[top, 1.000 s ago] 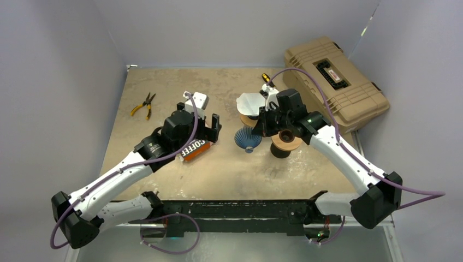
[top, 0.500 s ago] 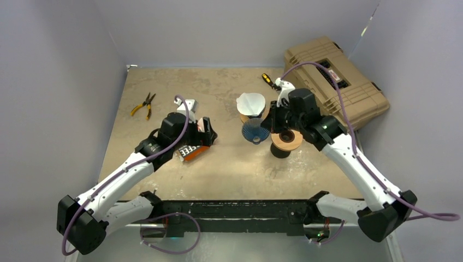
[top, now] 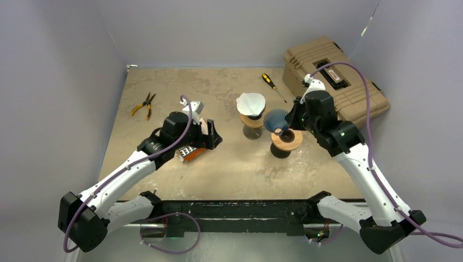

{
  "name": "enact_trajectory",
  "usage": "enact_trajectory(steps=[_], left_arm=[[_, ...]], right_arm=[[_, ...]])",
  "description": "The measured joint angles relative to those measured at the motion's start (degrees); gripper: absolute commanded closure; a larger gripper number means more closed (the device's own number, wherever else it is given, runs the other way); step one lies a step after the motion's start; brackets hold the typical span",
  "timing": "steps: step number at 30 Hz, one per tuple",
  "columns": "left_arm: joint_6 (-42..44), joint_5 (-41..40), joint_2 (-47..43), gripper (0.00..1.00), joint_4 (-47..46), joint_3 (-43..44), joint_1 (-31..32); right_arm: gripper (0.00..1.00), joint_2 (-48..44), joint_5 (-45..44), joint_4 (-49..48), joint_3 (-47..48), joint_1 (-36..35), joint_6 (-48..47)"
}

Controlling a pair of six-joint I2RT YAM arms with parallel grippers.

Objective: Place the coffee filter in the dripper
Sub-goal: Place the coffee dripper in the dripper holder.

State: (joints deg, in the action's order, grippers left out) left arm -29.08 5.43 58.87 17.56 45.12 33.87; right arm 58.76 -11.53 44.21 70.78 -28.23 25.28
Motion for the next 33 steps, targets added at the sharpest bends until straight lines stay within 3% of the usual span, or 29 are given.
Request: enact_trajectory(steps=[8,33], left_arm=[[0.11,1.14,0.15,0.01,-0.39,0.0,0.0],[0.11,2.1,0.96,0.01,-0.39,0.0,0.0]], right_arm=[[1.0,-1.51,3.78,-0.07,-2.97,12.28,-0.2],[1.0,-1.79,11.23,-6.6,-11.58,20.41,-0.24]])
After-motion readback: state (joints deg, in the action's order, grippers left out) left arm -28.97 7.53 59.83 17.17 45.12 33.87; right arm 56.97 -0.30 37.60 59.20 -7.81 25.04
